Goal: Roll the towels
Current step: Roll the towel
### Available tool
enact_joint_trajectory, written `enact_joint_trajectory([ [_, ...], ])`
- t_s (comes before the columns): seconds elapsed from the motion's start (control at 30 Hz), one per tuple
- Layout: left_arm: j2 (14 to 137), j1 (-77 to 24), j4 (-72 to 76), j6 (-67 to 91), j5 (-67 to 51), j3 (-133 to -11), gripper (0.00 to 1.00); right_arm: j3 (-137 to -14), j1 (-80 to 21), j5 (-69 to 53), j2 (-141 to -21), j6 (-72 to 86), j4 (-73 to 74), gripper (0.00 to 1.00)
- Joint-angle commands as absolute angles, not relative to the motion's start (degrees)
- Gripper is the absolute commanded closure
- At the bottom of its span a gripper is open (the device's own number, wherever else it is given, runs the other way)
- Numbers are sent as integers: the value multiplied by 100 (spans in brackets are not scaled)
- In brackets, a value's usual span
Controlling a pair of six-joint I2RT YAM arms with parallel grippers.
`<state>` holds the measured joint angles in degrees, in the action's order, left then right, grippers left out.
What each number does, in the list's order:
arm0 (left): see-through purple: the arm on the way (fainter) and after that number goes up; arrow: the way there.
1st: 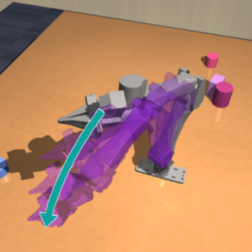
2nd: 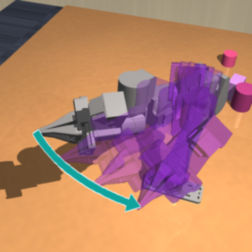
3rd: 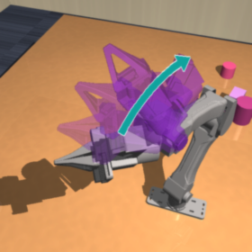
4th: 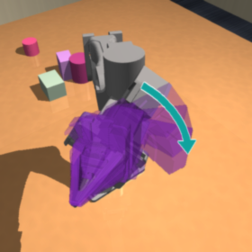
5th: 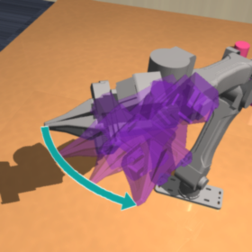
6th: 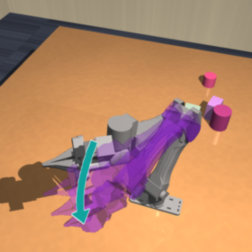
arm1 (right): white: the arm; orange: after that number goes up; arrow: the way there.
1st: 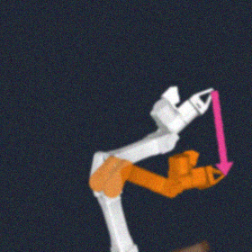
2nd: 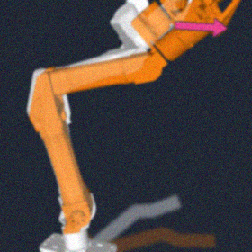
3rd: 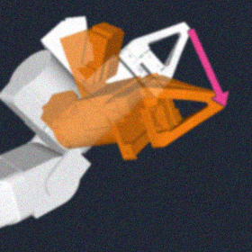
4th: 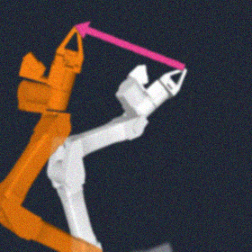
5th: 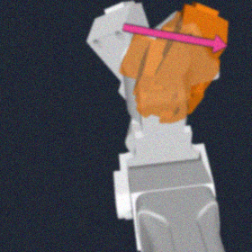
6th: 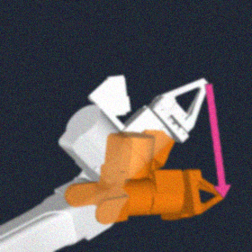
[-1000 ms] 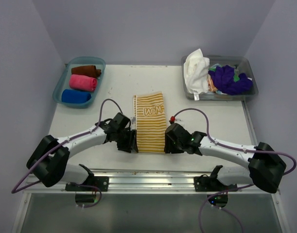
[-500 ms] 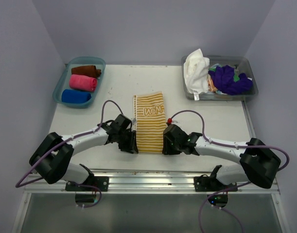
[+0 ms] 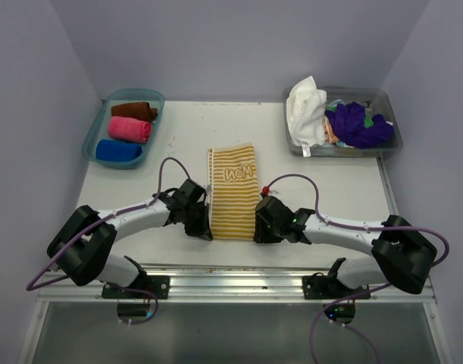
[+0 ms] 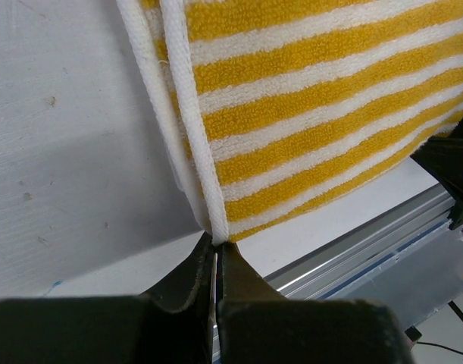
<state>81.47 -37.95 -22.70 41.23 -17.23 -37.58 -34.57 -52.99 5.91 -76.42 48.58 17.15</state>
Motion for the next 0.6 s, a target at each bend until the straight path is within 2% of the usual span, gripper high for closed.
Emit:
enact_joint_trajectory([
  [0.0,8051,-3814,-2039,4245,-1652,-3718,100,-3384,-5352,563,-7523,4992,1486,70],
  [0.1,7972,-3814,-2100,4280,-1635,-3770,100,-3480,-5361,536,-7480,5036,1538,97],
  [0.13,7911,-3814,-2170,4289,-1626,-3797,100,-3576,-5361,597,-7410,5045,1608,100],
  [0.57,7708,-3806,-2610,4517,-1600,-4403,100,-4666,-5291,1388,-7365,4562,2671,100],
])
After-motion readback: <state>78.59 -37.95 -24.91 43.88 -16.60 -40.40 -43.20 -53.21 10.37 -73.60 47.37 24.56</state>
